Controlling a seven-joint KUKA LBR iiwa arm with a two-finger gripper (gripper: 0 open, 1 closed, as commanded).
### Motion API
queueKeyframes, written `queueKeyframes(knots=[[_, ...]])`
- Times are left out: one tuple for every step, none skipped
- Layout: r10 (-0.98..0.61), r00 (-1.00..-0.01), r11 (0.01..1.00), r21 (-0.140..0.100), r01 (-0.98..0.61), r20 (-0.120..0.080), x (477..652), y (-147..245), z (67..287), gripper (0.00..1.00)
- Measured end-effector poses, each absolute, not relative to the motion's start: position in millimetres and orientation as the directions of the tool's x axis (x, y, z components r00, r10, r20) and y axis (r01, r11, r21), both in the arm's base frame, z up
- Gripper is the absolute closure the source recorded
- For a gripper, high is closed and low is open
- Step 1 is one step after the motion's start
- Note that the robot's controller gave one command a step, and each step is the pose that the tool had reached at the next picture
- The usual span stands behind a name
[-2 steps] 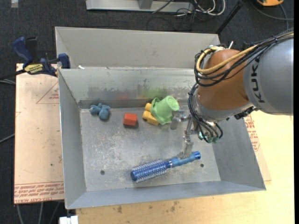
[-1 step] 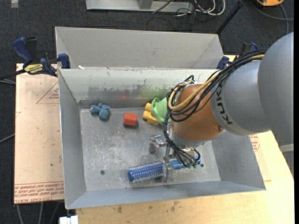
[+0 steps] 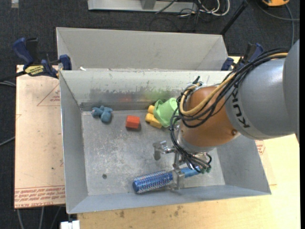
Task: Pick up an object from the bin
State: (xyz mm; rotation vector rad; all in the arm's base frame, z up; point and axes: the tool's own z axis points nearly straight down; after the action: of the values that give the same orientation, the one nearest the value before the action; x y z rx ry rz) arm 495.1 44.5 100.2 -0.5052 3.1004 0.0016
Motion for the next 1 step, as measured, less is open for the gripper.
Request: queueKeyframes(knots=[[-0.393,-0.919,0.919,0.001,-0.393,0.000,486.8,46.5,108.2,0.00]])
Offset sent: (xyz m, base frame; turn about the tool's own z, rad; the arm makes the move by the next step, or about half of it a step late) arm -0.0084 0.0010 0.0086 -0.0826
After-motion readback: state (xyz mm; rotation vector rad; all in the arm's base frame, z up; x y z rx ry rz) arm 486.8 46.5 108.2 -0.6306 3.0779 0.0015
